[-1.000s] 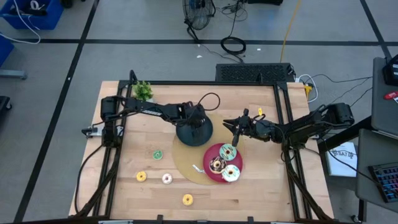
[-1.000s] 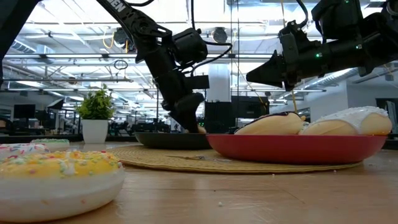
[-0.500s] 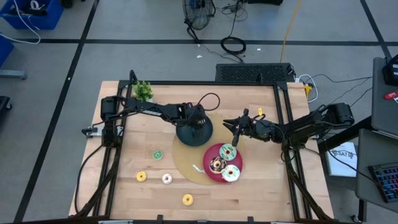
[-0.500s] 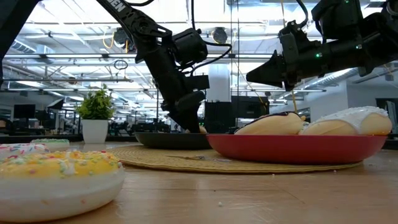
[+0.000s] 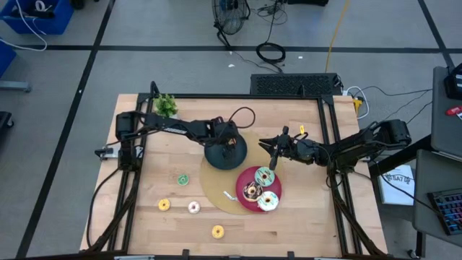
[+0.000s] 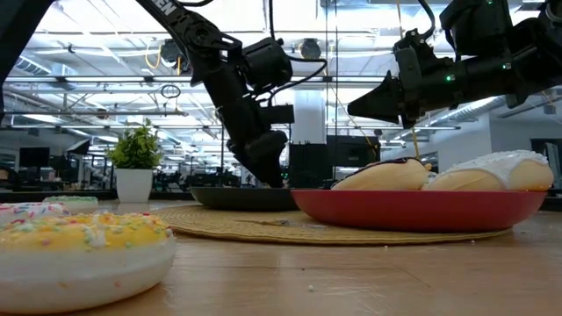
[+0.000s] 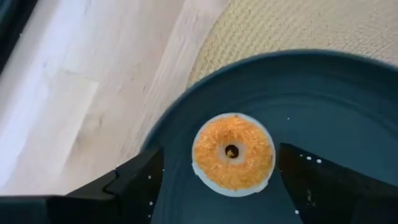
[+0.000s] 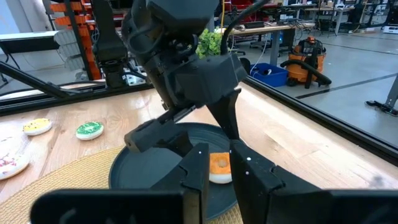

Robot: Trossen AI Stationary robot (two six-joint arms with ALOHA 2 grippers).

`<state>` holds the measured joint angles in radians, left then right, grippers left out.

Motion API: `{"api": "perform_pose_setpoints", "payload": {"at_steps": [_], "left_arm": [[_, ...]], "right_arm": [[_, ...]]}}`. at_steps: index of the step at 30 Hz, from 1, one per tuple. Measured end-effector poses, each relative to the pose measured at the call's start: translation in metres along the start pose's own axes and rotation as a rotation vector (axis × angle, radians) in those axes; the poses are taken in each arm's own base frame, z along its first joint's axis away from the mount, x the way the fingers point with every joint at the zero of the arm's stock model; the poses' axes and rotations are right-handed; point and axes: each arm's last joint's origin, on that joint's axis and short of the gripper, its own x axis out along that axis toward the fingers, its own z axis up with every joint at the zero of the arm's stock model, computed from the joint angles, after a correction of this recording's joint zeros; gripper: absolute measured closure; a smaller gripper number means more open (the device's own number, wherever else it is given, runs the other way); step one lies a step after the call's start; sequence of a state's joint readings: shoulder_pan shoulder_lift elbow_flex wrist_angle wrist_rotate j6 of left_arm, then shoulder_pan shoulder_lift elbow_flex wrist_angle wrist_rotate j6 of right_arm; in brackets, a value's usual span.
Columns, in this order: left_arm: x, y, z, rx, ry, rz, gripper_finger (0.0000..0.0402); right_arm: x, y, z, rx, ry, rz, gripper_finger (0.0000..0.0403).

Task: Pick & Place donuts
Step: Put the small green doughnut on the blue plate

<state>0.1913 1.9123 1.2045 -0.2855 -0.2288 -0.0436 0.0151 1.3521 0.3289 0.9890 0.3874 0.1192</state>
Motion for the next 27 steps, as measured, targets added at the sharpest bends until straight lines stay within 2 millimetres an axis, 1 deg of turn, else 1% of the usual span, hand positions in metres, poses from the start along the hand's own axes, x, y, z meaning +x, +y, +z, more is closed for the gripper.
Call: {"api": "perform_pose_setpoints", "payload": {"at_steps": [2,4,7,9,14,18,21,23,27], "left_arm": [[-0.007,0.001,0.002,0.007,-0.012,-0.001,0.0082],[-0.018,0.003,0.005,0.009,-0.019,-0.001,0.0079],[-0.045,0.008,0.008,0.011,-0.027,-0.003,0.0079],[-0.067,0.011,0.008,0.007,-0.024,-0.009,0.0081],[-0.121,0.01,-0.006,-0.027,0.056,-0.059,0.0089],[-0.152,0.0,-0.022,-0.031,0.134,-0.094,0.009],[-0.165,-0.01,-0.037,-0.036,0.207,-0.105,0.0087],[-0.169,-0.018,-0.05,-0.047,0.282,-0.131,0.0085],[-0.165,-0.039,-0.077,-0.108,0.395,-0.134,0.0089]], "right_arm": [[0.0,0.0,0.0,0.0,0.0,0.0,0.0348],[0.0,0.0,0.0,0.0,0.0,0.0,0.0348],[0.0,0.0,0.0,0.0,0.0,0.0,0.0348],[0.0,0.0,0.0,-0.002,0.005,-0.001,0.0348],[0.0,0.0,-0.003,-0.011,0.026,-0.003,0.0348],[0.0,-0.001,-0.004,-0.016,0.04,-0.005,0.0348],[0.0,-0.001,-0.004,-0.017,0.042,-0.005,0.0348],[0.0,-0.001,-0.004,-0.017,0.042,-0.005,0.0348],[0.0,-0.001,-0.005,0.025,0.045,-0.006,0.0348]]}}
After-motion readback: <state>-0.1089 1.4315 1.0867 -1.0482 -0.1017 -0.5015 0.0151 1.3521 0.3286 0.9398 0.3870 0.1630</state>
